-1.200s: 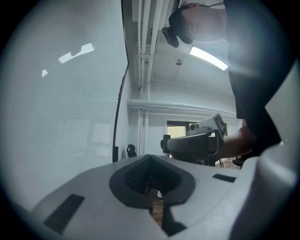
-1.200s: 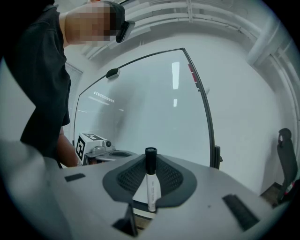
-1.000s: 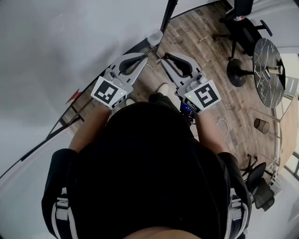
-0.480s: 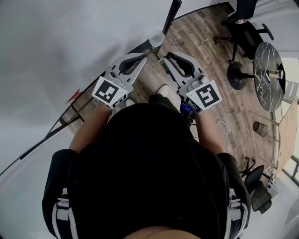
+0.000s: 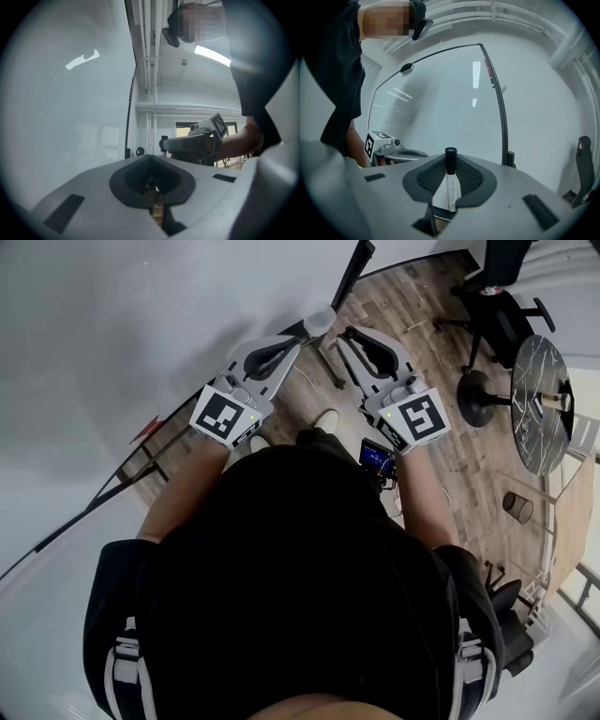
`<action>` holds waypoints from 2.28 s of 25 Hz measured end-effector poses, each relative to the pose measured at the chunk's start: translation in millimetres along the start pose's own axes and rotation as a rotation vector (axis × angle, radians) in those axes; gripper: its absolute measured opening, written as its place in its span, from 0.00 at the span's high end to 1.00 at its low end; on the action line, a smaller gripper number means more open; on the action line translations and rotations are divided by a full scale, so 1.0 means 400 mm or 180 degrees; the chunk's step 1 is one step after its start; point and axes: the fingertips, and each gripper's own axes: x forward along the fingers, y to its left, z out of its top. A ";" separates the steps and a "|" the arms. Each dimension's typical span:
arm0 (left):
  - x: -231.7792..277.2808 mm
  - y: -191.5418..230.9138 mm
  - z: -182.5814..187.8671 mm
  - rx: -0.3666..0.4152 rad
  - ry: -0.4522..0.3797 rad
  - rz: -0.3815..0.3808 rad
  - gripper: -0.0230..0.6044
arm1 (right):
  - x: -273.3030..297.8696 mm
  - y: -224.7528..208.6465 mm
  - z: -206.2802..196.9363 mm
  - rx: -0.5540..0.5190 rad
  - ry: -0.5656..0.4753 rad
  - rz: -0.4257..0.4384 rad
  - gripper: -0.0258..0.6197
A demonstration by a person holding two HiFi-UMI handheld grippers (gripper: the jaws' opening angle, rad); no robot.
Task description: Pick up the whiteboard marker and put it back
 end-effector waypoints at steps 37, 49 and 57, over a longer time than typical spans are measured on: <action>0.124 0.133 -0.133 -0.0080 0.0146 0.0365 0.96 | 0.264 -0.204 -0.298 -0.0162 0.0588 -0.0076 0.86; 0.132 0.166 -0.172 -0.0253 0.0110 0.0510 0.96 | 0.300 -0.209 -0.410 -0.0085 0.0811 -0.0036 0.86; 0.151 0.170 -0.184 -0.0274 0.0134 0.0494 0.96 | 0.320 -0.213 -0.483 -0.0045 0.1000 0.0003 0.86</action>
